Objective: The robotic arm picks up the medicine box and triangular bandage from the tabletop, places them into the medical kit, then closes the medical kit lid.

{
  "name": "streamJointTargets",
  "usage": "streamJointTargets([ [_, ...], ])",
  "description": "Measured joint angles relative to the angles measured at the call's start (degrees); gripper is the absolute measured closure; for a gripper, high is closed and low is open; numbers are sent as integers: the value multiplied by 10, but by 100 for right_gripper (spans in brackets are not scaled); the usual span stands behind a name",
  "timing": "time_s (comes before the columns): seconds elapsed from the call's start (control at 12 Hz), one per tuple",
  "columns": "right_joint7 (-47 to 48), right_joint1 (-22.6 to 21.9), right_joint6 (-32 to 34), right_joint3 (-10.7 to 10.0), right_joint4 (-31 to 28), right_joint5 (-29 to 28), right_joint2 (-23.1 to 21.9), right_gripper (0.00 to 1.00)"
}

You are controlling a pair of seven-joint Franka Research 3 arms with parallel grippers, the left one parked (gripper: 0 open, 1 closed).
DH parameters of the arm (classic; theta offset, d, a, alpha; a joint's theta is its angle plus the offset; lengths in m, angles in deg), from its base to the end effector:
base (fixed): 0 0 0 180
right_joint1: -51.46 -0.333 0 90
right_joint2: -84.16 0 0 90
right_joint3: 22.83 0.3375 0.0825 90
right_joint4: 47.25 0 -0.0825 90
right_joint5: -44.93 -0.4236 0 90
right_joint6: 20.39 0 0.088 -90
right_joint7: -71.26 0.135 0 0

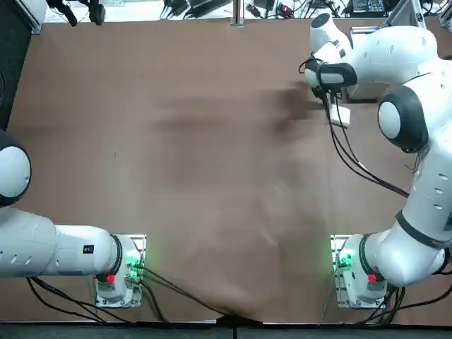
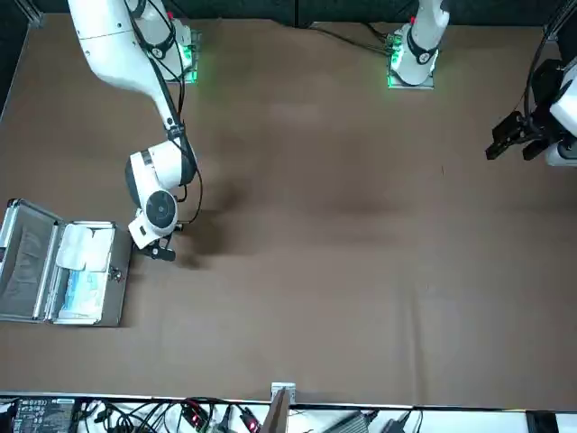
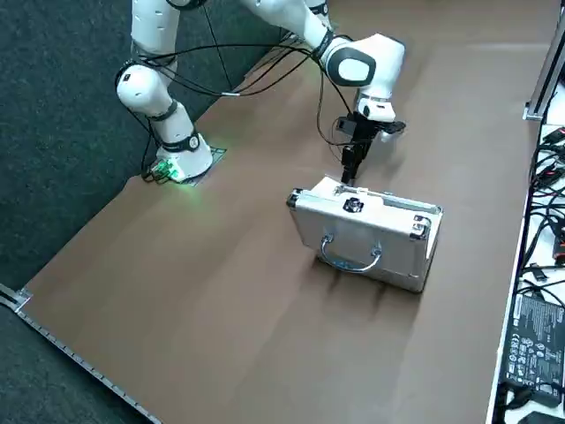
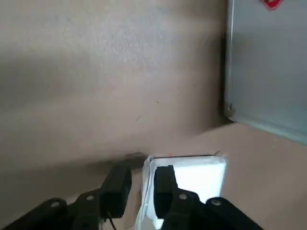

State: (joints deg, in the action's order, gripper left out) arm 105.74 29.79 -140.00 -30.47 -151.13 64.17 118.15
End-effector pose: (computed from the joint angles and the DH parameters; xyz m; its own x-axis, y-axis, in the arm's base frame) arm 0.6343 0.1351 0.1599 0.9811 -0.1562 -0.1145 -0.0923 -0.8969 0.4324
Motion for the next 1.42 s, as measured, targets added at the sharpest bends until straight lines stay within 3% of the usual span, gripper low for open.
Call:
streamJointTargets([
  [0.92,1,0,0,0,6,5,17,71],
  [1.17,1,0,1,0,6,10,20,80],
  [1.42,-7,-1,1,0,7,12,21,82],
])
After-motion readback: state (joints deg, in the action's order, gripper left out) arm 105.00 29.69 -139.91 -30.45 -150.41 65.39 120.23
